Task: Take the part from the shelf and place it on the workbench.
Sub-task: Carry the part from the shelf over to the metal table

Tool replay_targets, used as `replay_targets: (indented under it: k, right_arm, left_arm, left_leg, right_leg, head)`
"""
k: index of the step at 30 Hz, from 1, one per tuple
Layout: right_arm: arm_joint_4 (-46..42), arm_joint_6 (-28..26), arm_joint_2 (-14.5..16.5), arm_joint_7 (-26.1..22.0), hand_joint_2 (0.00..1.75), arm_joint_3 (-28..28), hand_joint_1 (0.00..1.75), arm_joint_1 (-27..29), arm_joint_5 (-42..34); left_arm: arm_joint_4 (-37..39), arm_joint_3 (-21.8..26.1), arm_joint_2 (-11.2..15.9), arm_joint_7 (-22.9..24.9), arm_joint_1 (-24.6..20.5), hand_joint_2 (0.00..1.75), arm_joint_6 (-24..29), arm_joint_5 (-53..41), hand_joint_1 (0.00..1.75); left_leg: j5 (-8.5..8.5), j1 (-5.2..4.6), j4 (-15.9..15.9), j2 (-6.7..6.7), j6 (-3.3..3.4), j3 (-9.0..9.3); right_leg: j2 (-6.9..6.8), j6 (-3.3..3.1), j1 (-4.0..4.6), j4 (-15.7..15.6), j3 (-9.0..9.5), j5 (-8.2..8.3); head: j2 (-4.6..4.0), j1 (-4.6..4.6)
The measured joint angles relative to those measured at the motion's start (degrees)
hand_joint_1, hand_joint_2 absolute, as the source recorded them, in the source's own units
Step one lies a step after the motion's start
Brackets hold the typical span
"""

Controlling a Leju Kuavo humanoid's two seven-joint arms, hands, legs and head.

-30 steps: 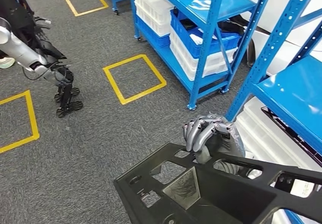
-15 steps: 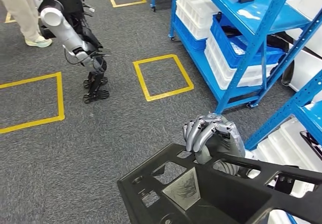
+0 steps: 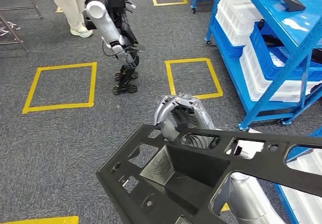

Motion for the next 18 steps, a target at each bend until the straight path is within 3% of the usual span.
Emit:
replay_targets:
  k: [1, 3, 4, 6, 7, 9, 11, 13, 14, 15, 17, 18]
  right_arm:
    - [0.64, -0.19, 0.26, 0.01, 1.75, 0.07, 1.75, -0.45, -0.10]
    - [1.82, -0.61, 0.64, 0.11, 1.75, 0.14, 1.75, -1.45, -0.37]
    - [2.41, -0.81, 0.76, 0.20, 1.75, 0.18, 1.75, -1.91, -0.49]
    - [3.55, -1.15, 0.91, 0.34, 1.75, 0.24, 1.75, -2.57, -0.64]
    - [4.04, -1.29, 0.95, 0.37, 1.75, 0.22, 1.75, -2.82, -0.67]
    - [4.89, -1.46, 0.99, 0.45, 1.75, 0.03, 1.75, -3.22, -0.73]
    - [6.04, -1.63, 1.01, 0.61, 1.75, -0.26, 1.75, -3.42, -0.76]
    - [7.27, -1.73, 1.01, 0.80, 1.75, -0.42, 1.75, -3.48, -0.76]
    - [7.67, -1.73, 1.02, 0.86, 1.75, -0.46, 1.75, -3.51, -0.75]
    - [7.98, -1.74, 1.04, 0.89, 1.75, -0.51, 1.75, -3.59, -0.75]
    - [8.36, -1.75, 1.14, 0.90, 1.75, -0.59, 1.75, -3.89, -0.75]
    - [8.52, -1.77, 1.21, 0.90, 1.75, -0.61, 1.75, -4.06, -0.74]
  left_arm:
    - [-0.01, -0.19, 0.03, -0.01, -0.02, 1.75, 0.01, 0.00, 0.00]
    - [-0.02, -0.58, 0.07, 0.01, -0.13, 1.75, 0.01, 0.01, 0.00]
    - [-0.02, -0.72, 0.07, 0.04, -0.13, 1.75, 0.02, 0.01, 0.00]
    - [-0.02, -0.88, 0.19, 0.11, 0.02, 1.75, 0.03, 0.02, 0.00]
    - [-0.02, -0.97, 0.29, 0.14, 0.14, 1.75, 0.05, 0.02, 0.00]
    - [-0.02, -1.13, 0.48, 0.17, 0.14, 1.75, 0.08, 0.02, 0.00]
    - [-0.02, -1.25, 0.55, 0.19, -0.06, 1.75, 0.07, 0.02, 0.00]
    - [-0.02, -1.40, 0.51, 0.28, -0.14, 1.75, 0.04, 0.02, 0.00]
    - [-0.02, -1.47, 0.49, 0.33, -0.11, 1.75, 0.03, 0.02, 0.00]
    - [-0.02, -1.53, 0.47, 0.39, -0.08, 1.75, 0.03, 0.02, 0.00]
    - [-0.03, -1.59, 0.45, 0.43, -0.10, 1.75, 0.03, 0.02, 0.00]
    - [-0.03, -1.62, 0.43, 0.43, -0.15, 1.75, 0.03, 0.02, 0.00]
  left_leg:
    - [1.75, 0.11, -4.21, 1.15, -0.20, 2.21]
    - [3.82, -0.13, -10.28, 2.76, 0.24, 5.31]
    - [3.86, -0.42, -11.25, 3.02, 0.70, 5.72]
    - [3.89, -0.87, -11.29, 1.88, 1.76, 5.52]
    - [3.95, -0.93, -11.35, 1.35, 2.19, 5.49]
    - [4.12, -0.88, -11.48, 0.31, 2.96, 5.50]
    - [4.14, -1.05, -11.49, -0.96, 3.47, 5.49]
    - [4.14, -1.41, -11.47, -2.52, 3.72, 5.54]
    - [4.14, -1.57, -11.46, -3.32, 3.75, 5.62]
    - [4.14, -1.69, -11.46, -4.15, 3.78, 5.76]
    - [4.10, -1.80, -11.45, -5.73, 3.81, 6.00]
    - [4.11, -1.73, -11.43, -6.47, 3.77, 5.97]
  right_leg:
    - [-0.71, 0.31, 0.00, 0.04, 0.18, -0.22]
    - [-1.77, 1.02, 0.19, 0.25, 0.40, -0.69]
    - [-2.21, 1.37, 0.26, 0.27, 0.49, -0.83]
    - [-3.01, 2.04, 0.09, 0.13, 0.72, -0.98]
    - [-2.58, 2.35, -0.14, 0.34, 0.73, -1.37]
    - [0.03, 2.59, -0.45, 3.59, -0.61, -3.67]
    - [2.57, 2.36, -0.43, 11.43, -4.35, -7.29]
    - [3.23, 2.00, -0.16, 17.40, -7.75, -8.68]
    - [3.42, 1.73, 0.02, 17.26, -8.06, -7.69]
    - [3.76, 1.37, 0.23, 14.75, -7.25, -5.67]
    - [5.93, 0.51, 0.54, 6.79, -4.04, -1.00]
    - [7.08, 0.26, 0.62, 3.59, -2.72, 0.43]
  head:
    - [0.00, 0.00]
    - [0.00, 0.05]
    - [0.00, 0.10]
    - [0.00, 0.16]
    - [0.00, 0.16]
    - [0.00, 0.15]
    - [0.00, 0.15]
    - [0.00, 0.15]
    - [0.00, 0.15]
    - [0.00, 0.15]
    - [0.00, 0.11]
    - [0.00, 0.10]
